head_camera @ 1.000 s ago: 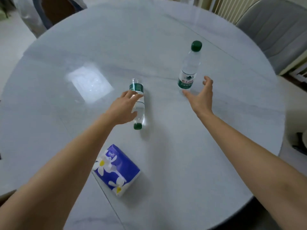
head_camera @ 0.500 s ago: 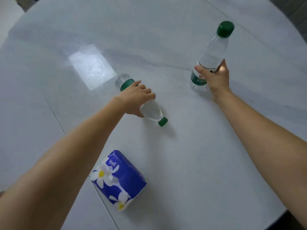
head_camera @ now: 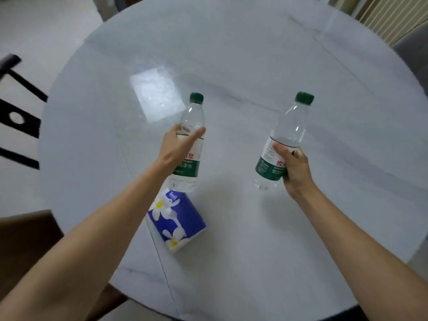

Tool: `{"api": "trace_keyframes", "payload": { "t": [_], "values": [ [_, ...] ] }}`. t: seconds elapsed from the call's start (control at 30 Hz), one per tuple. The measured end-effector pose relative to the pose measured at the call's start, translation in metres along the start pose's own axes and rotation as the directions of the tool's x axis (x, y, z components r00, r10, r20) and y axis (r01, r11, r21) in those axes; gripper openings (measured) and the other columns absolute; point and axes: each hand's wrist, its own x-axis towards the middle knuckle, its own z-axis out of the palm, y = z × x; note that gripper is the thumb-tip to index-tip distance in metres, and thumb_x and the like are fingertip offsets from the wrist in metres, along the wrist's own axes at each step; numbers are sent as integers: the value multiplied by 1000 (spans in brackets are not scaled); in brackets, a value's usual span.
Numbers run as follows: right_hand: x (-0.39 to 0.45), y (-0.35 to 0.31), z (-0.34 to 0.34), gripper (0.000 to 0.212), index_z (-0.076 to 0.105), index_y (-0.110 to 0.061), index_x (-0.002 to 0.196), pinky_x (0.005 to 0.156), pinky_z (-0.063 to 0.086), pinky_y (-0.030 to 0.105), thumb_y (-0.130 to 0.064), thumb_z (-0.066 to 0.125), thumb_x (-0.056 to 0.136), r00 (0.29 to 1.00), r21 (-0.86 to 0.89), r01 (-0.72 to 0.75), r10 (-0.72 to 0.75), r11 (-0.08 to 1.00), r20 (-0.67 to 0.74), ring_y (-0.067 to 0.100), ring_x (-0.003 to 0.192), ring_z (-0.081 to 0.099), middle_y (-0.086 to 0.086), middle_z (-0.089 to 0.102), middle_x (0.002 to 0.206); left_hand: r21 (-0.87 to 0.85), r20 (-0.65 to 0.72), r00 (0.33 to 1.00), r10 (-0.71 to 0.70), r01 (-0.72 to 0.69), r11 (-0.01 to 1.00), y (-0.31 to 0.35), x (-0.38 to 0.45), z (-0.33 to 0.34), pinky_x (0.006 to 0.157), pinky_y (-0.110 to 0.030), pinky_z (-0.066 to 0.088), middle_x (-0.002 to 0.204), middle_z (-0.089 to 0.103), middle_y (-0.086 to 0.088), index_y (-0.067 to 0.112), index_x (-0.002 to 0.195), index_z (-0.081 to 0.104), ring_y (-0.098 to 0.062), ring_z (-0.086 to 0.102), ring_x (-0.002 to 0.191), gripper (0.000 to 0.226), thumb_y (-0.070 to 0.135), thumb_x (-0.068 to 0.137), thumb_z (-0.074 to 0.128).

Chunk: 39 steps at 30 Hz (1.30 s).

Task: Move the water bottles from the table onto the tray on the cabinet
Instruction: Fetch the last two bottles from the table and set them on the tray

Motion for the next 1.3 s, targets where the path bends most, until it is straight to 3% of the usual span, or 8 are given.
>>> {"api": "trace_keyframes", "payload": {
  "t": [0.1,0.27,0.47,0.6,0.73,1.0,1.1,1.3],
  "values": [
    [-41,-13,38,66,65,-16,97,68,58,33,-49,87,45,977,131,-126,101,983,186,20,71,69,4,71,77,-494,113,985,-130,170,853,15,-65,-33,63,-31,55,80,63,-8,11,102,62,-23,62,68,37,43,85,65],
    [-116,-20,103,59,62,-13,102,64,59,36,-52,74,60,859,52,-203,152,978,489,24,70,68,9,69,81,-701,67,993,-97,116,704,8,-174,-79,55,-28,56,75,65,-7,11,102,58,-17,63,60,44,47,77,65],
    [-212,1,182,70,66,-13,99,65,58,37,-60,83,50,708,-102,-194,211,976,674,28,73,67,14,67,85,-748,-148,989,-22,-97,657,-29,-263,-143,75,-39,55,95,65,-16,9,113,58,-28,66,79,57,50,75,68],
    [-285,29,235,88,55,-9,114,64,58,35,-63,81,50,632,-164,-169,235,972,739,25,71,67,13,67,86,-739,-259,966,-23,-183,648,-73,-333,-204,72,-37,55,90,65,-14,9,113,56,-26,66,74,40,41,88,61],
    [-374,75,292,82,50,-6,121,64,57,33,-55,80,62,516,-171,-255,284,952,808,26,75,64,15,63,93,-695,-360,931,-57,-227,682,-133,-424,-275,61,-31,54,81,64,-12,9,106,58,-22,63,66,30,35,90,60],
    [-541,150,422,69,53,-5,119,70,56,35,-50,75,71,304,-268,-164,307,949,902,26,81,67,14,66,97,-690,-535,826,-178,-305,656,-223,-574,-413,75,-43,56,96,66,-20,9,112,61,-30,66,80,39,40,87,63],
    [-569,166,472,77,52,-3,119,68,56,35,-54,77,68,291,-303,-77,313,950,904,25,78,67,13,66,94,-682,-582,787,-204,-337,649,-247,-591,-456,79,-46,56,99,68,-21,6,118,60,-31,68,81,45,39,86,65],
    [-566,200,572,92,50,1,125,72,54,38,-58,78,61,366,-368,-37,355,929,860,29,80,67,16,67,96,-702,-601,765,-233,-366,611,-284,-572,-545,60,-31,55,79,69,-10,10,108,60,-21,68,66,33,35,88,63]
  ]
}}
